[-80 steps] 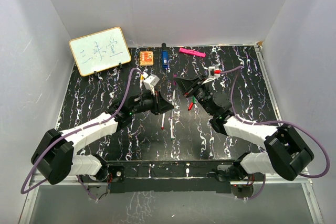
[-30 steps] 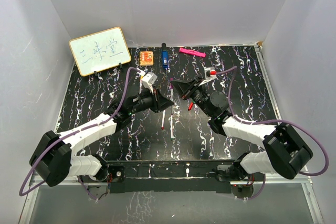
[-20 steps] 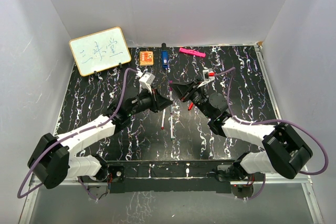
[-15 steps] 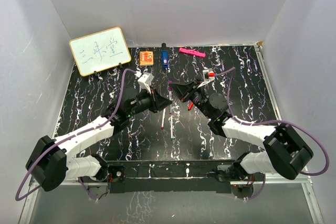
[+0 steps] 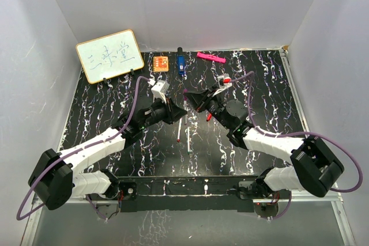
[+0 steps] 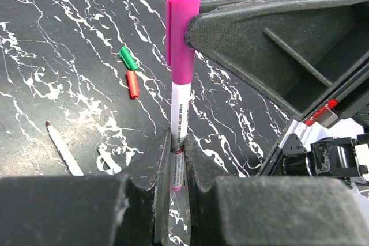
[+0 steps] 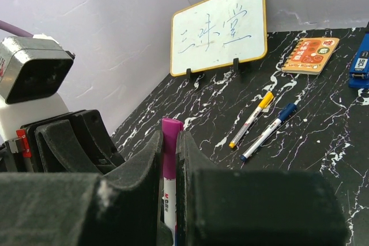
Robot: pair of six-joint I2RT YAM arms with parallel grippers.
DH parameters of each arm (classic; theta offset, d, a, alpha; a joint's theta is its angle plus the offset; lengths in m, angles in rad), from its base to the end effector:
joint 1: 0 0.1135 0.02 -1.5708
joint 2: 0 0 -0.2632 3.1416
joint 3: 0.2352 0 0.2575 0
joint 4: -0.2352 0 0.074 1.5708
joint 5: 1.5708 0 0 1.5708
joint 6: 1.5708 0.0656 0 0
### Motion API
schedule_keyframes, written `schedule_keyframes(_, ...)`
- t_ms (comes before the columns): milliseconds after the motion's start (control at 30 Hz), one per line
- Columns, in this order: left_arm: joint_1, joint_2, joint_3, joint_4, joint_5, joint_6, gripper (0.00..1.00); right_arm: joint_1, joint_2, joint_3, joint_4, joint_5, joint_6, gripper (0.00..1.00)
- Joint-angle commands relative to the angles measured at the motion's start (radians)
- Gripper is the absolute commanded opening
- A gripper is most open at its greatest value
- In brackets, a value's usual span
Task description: Insert the pens into the pen caps
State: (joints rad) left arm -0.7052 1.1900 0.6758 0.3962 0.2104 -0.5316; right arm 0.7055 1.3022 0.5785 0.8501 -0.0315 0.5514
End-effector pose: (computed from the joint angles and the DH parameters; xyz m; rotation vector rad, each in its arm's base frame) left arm 0.2248 -0.2094 0.2707 0.3249 1.7822 -1.0842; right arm 0.2392 0.2065 0.2640 -0.1452 1.5251 1.0417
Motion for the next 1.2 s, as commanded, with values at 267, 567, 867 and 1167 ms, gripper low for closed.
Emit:
schedule_keyframes(267, 0.022, -0.016, 0.133, 0.195, -0.174, 0.066, 0.0, 0.131, 0.042, 0.029, -0.262, 0.03, -0.106, 0.0)
schedule_keyframes(567, 0.055, -0.06, 0.16, 0.189, -0.226, 0.107, 0.0, 0.162, 0.071, 0.02, -0.293, 0.051, -0.11, 0.0)
schedule_keyframes(867, 0.086, -0.081, 0.162, 0.217, -0.235, 0.096, 0.0, 0.182, 0.116, 0.027, -0.317, 0.035, -0.099, 0.0)
schedule_keyframes(1167, 0.088, -0.083, 0.153, 0.087, -0.227, 0.1, 0.0, 0.193, 0.098, 0.099, -0.345, 0.141, -0.166, 0.0)
